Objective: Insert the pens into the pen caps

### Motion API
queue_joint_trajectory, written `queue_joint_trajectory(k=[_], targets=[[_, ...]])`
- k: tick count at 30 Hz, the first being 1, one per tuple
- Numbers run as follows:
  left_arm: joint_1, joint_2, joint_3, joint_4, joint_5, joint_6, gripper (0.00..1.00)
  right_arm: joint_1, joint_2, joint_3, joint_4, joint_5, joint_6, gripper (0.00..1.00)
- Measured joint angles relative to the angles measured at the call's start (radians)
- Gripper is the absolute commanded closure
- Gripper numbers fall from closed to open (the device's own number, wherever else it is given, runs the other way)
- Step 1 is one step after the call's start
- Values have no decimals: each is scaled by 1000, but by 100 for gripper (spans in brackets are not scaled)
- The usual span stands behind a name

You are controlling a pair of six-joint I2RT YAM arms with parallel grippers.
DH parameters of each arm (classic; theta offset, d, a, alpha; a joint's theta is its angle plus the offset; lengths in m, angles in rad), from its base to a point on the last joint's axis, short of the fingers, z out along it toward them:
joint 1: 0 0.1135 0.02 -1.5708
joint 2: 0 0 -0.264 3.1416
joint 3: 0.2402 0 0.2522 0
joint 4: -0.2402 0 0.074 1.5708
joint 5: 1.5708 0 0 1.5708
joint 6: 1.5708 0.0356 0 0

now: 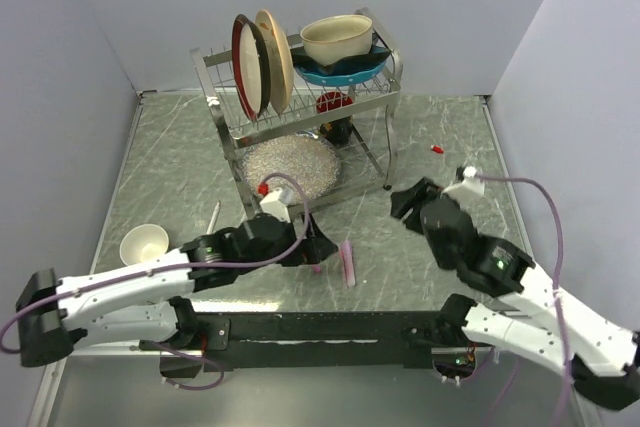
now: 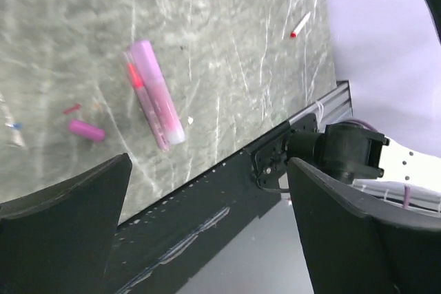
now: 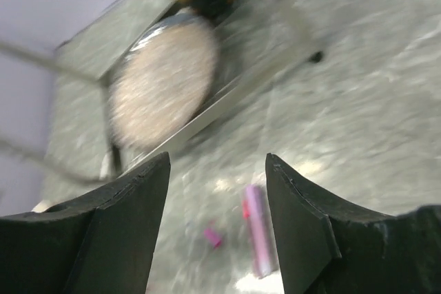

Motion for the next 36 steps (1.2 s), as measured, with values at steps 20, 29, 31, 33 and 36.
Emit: queue_joint_trajectory(k=[20,29,31,33,36], targets=[[0,-367,47,-327,-327,485,1,-1156,254,-163,-23,-444,71,37],[0,-381,47,-369,-351,510,1,-1353,482,-151,10,-494,14,38],[0,-373,47,-373,-352,510,1,-1375,541,-133,30,-515,-11,40],[0,-367,47,-373,-351,512,0,-1385,576,-122,48,-519,-21,40],[0,-354,47,-373,-342,517,1,-1387,591,-121,54,-520,-16,43]])
